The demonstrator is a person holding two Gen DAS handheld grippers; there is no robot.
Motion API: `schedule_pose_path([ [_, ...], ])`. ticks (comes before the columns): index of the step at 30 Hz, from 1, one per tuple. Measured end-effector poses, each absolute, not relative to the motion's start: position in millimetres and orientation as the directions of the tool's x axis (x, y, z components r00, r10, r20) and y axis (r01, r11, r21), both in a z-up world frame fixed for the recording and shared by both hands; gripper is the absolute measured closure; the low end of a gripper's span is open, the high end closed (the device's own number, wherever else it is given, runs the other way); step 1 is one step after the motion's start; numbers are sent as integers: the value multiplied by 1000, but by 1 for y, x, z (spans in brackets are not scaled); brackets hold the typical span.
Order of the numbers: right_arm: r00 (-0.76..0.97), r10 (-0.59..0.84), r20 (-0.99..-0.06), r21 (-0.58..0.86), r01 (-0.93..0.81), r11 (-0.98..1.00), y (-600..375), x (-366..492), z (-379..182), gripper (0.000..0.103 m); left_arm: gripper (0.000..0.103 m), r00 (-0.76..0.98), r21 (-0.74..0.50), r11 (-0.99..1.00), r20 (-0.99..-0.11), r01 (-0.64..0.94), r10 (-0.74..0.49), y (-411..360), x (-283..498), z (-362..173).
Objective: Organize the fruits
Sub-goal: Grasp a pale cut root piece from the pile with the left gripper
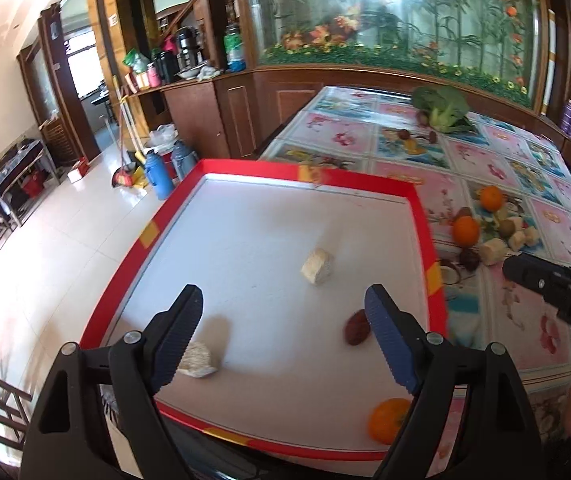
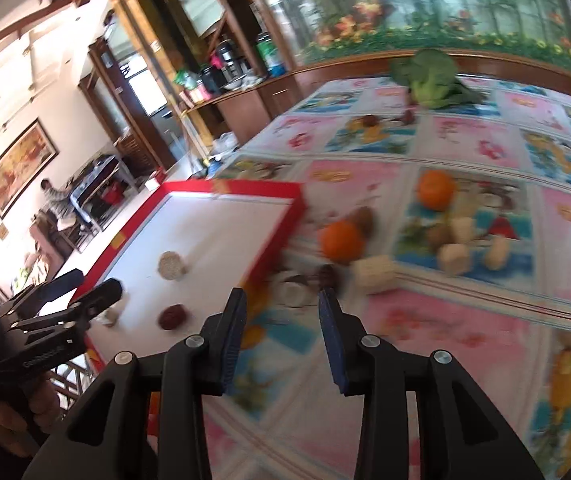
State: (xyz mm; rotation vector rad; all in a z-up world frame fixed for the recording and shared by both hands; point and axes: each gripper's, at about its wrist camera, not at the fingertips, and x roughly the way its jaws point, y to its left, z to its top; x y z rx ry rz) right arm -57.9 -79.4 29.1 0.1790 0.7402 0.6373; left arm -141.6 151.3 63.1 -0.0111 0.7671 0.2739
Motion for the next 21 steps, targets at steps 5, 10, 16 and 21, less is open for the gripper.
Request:
schedule_pose_path([
  [5, 623, 543, -563, 411, -359, 838, -135, -40, 27, 67, 16, 713, 111, 983, -677, -145, 182, 111, -130, 73],
  [10, 628, 528, -571, 472, -276, 838, -167, -15, 21, 67, 16, 716, 106, 994, -694, -8, 80, 69, -114, 74],
  [16, 604, 539, -587, 499, -254, 828, -178, 6, 16, 68, 16, 695, 110, 984, -718, 138, -17, 30, -86, 65],
  [21, 588, 511, -627, 482, -223, 848, -178, 14, 10, 79, 16, 680, 134, 961, -730, 242, -69, 12, -67, 52],
])
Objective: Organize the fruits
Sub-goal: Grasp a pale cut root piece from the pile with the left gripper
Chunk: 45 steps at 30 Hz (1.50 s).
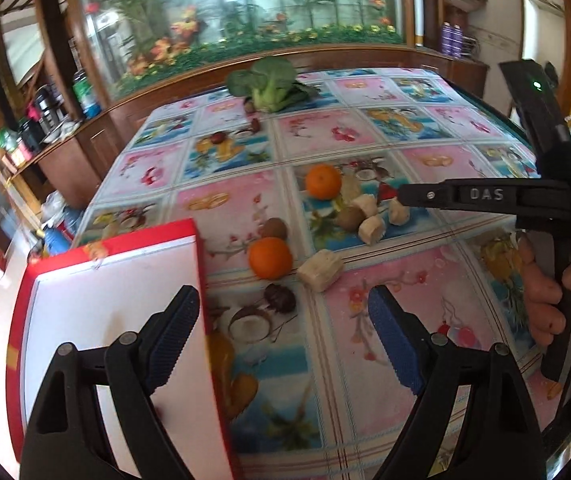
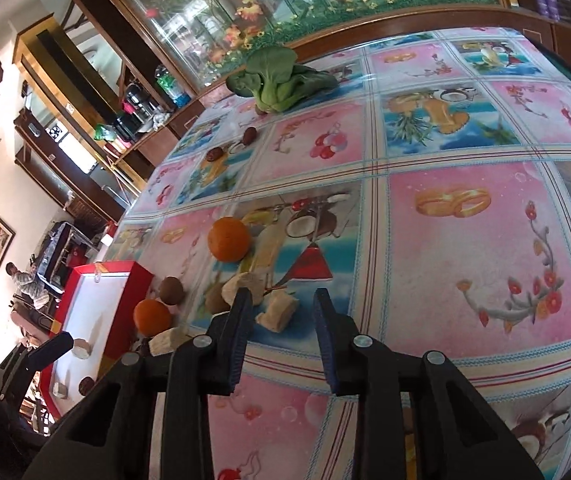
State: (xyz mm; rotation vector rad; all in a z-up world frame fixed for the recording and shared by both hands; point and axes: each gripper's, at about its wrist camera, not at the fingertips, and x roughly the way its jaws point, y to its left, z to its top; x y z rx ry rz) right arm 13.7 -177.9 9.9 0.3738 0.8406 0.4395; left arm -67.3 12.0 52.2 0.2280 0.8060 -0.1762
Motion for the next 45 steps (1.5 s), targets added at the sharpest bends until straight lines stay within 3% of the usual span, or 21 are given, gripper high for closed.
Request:
schedule_pose_path([
  [3, 565, 513, -646, 472, -232, 851, -172, 15, 7, 80, 16, 672, 158, 936, -733, 316, -103, 2, -59, 49],
  [6, 571, 509, -644, 453, -251, 855, -168, 13, 9, 87, 18, 661, 186, 905, -740, 381, -126, -7, -48, 46],
  [10, 523, 550, -651, 491, -263, 831, -166, 17, 4, 87, 30, 610, 188, 875, -779, 445, -144, -11, -31, 38],
  [14, 517, 551, -655, 487, -269, 831, -167, 19, 6, 87, 35, 577, 210, 845, -805, 491, -135, -14, -20, 30],
  [23, 498, 548, -672, 455, -307, 836, -161, 20, 8, 86, 36, 555, 283, 752, -821, 595, -131, -27, -21, 25],
  [30, 486, 555, -675, 490, -266, 830, -172, 24, 7, 86, 40, 459, 183, 711, -861, 679, -218, -28, -29, 27],
  [34, 483, 560, -673, 503, -255, 825, -175, 24, 5, 86, 40, 465, 172, 732, -858, 659, -217, -26, -20, 30],
  [38, 481, 563, -672, 508, -253, 823, -176, 25, 6, 86, 42, 407, 77, 749, -873, 658, -268, -28, -10, 31],
  [41, 481, 561, -674, 507, -251, 825, -177, 25, 6, 86, 48, 422, 129, 731, -876, 670, -232, -38, -20, 25],
  [45, 479, 562, -675, 515, -240, 823, -180, 26, 6, 86, 48, 392, 79, 733, -881, 675, -266, -30, -29, 28],
])
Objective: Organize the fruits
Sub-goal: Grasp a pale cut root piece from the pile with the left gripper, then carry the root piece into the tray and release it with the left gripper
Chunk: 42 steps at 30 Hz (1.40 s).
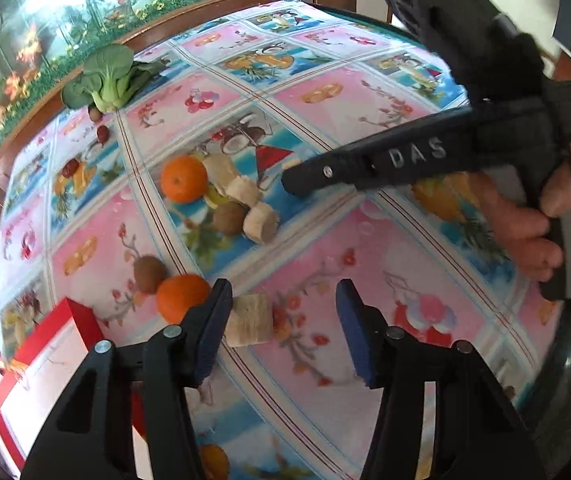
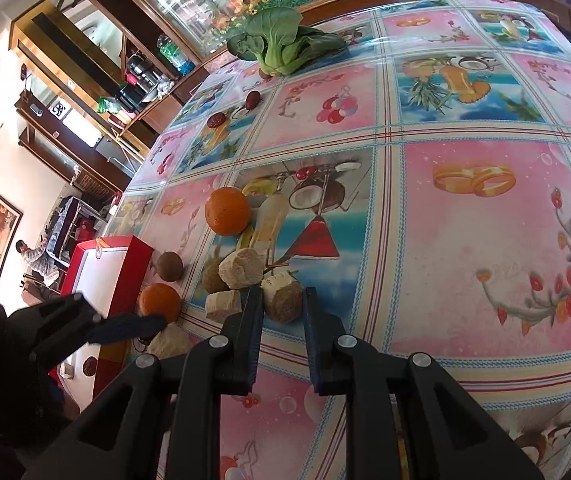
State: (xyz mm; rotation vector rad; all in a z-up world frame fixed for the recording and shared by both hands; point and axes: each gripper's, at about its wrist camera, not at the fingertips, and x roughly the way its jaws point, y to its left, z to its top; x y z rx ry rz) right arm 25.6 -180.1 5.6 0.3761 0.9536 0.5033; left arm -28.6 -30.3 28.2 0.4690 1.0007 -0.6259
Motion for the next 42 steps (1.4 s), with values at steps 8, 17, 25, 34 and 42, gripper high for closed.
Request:
schedule_pose_path([
  [8, 483, 556, -676, 508, -241, 827, -181, 26, 6, 86, 48, 398, 99, 763, -891, 639, -217, -26, -29, 20],
  [17, 514, 490, -704, 387, -301, 871, -163, 18, 11, 86, 48, 429, 114, 824, -888, 556, -166, -22, -34, 13],
  [25, 539, 449, -712, 320, -320, 892, -154, 15, 13, 86, 75, 437, 65, 867, -880, 494, -184, -19, -34, 12],
  [34, 585, 433, -686, 317, -295, 901, -163, 11, 16, 86, 75, 499, 3, 923, -842, 384, -205, -7, -55, 25],
  [42, 652, 451, -609, 374, -266, 889, -174, -1, 28, 86, 75, 700, 4, 974, -697, 225, -159, 38, -118, 80],
])
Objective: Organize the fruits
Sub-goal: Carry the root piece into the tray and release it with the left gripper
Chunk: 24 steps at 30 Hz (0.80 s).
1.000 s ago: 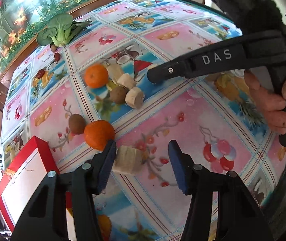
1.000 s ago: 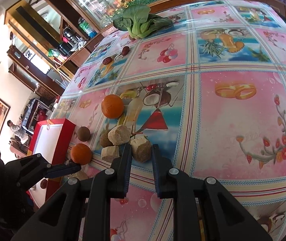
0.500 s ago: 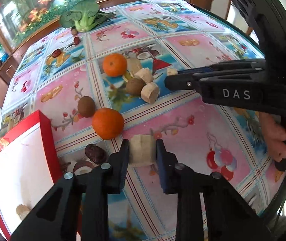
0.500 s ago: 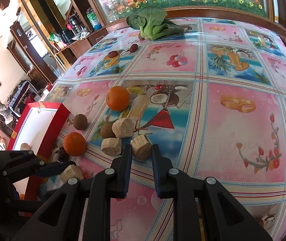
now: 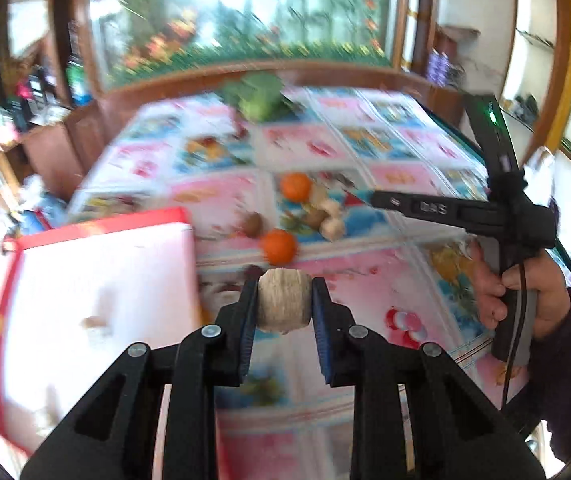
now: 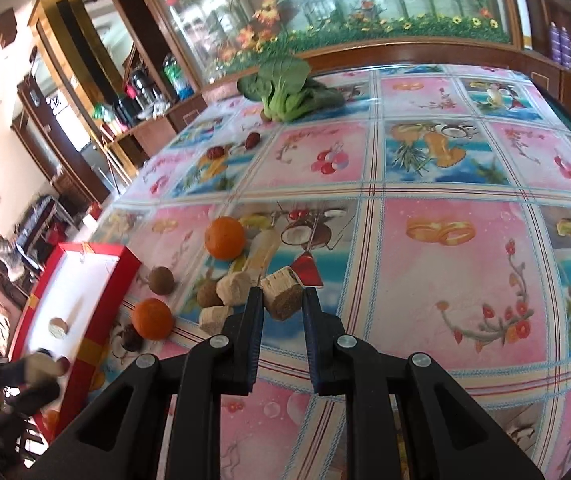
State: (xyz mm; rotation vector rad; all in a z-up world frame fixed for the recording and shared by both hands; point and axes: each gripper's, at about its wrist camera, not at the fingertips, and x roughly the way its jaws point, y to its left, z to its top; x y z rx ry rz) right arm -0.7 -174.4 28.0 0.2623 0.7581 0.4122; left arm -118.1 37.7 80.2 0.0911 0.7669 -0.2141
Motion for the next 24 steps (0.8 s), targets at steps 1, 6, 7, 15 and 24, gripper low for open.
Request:
schedule_pose_path([
  [1, 654, 465, -596, 391, -270, 880, -173, -5, 30, 86, 75, 718, 25, 979, -684, 200, -129, 45, -124, 84],
  [6, 609, 574, -547, 449, -365, 815, -137, -32, 40, 86, 75, 739, 99, 992, -674, 79, 8, 85, -143, 84],
  [7, 581, 610, -539, 464, -399, 791, -121, -39, 41, 86, 75, 735, 104, 993, -677, 61, 26, 92, -144, 83],
  [15, 426, 735, -527, 461, -584, 668, -11, -80, 51, 86, 75, 692, 116, 988, -705, -102, 154, 154, -163, 63],
  [24, 372, 702, -607, 404, -616, 676, 44, -89, 37, 85, 75, 649, 103, 973, -730, -206, 214, 196, -176, 45],
])
